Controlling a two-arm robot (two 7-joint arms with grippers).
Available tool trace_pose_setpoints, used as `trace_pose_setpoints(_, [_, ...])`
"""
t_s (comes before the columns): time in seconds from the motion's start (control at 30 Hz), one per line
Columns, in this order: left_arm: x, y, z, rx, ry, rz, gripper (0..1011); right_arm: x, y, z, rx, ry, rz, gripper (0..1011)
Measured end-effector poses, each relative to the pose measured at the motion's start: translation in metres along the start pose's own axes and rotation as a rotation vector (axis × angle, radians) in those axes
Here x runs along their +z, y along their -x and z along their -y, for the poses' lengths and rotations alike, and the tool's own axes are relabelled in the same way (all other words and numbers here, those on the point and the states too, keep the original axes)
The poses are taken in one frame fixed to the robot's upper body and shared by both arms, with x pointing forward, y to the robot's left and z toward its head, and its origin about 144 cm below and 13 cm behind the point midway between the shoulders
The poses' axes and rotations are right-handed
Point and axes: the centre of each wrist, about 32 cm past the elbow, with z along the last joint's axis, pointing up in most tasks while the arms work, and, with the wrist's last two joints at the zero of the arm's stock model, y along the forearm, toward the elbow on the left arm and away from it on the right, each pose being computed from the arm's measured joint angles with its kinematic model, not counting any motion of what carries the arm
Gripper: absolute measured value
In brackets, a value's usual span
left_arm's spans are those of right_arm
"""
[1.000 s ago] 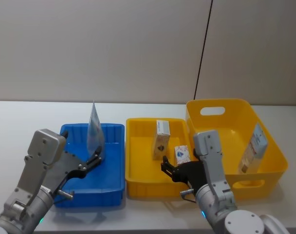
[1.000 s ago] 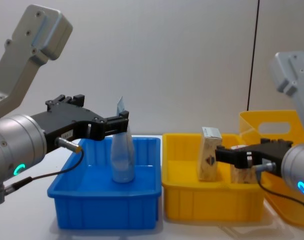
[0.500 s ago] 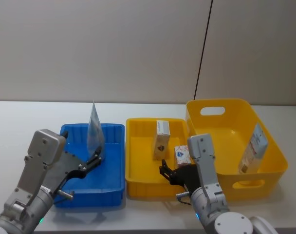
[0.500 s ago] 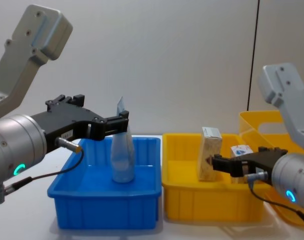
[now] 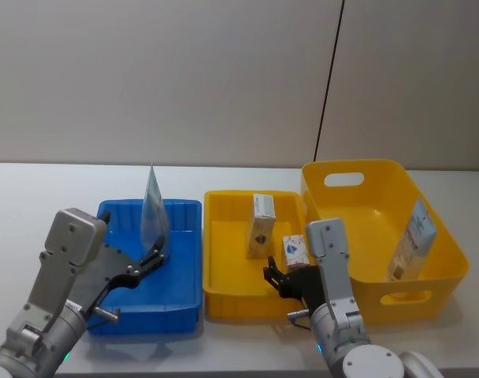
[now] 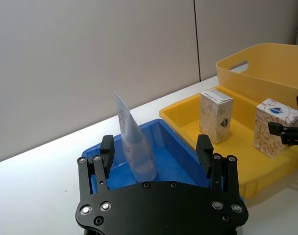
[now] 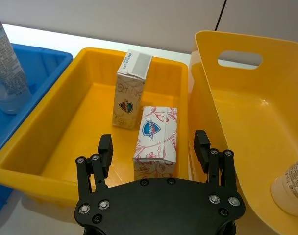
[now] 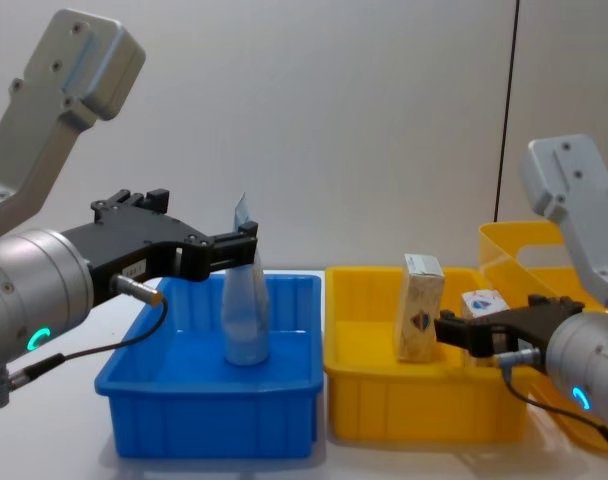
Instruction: Bimanual collaborative sorting of washing and personal care products
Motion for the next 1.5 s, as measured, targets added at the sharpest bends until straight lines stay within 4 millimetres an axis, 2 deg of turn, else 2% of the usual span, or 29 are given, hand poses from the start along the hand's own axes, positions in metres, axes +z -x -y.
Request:
trace_pose_setpoints(1.07, [0.0,0.0,0.0,0.0,0.0,0.0,1001,-0.006,0.006,-0.013,0.012,0.029,0.038,1000])
trace_pose_setpoints(1.27, [0.0,0.0,0.0,0.0,0.0,0.0,1002,-0.006,0.007,-0.014,0.014,0.029,0.04,868])
trace_pose_setpoints(1.5, [0.0,0.0,0.0,0.0,0.0,0.0,1002,-0.006,0.007,-0.014,0.016,0.03,0.042,655])
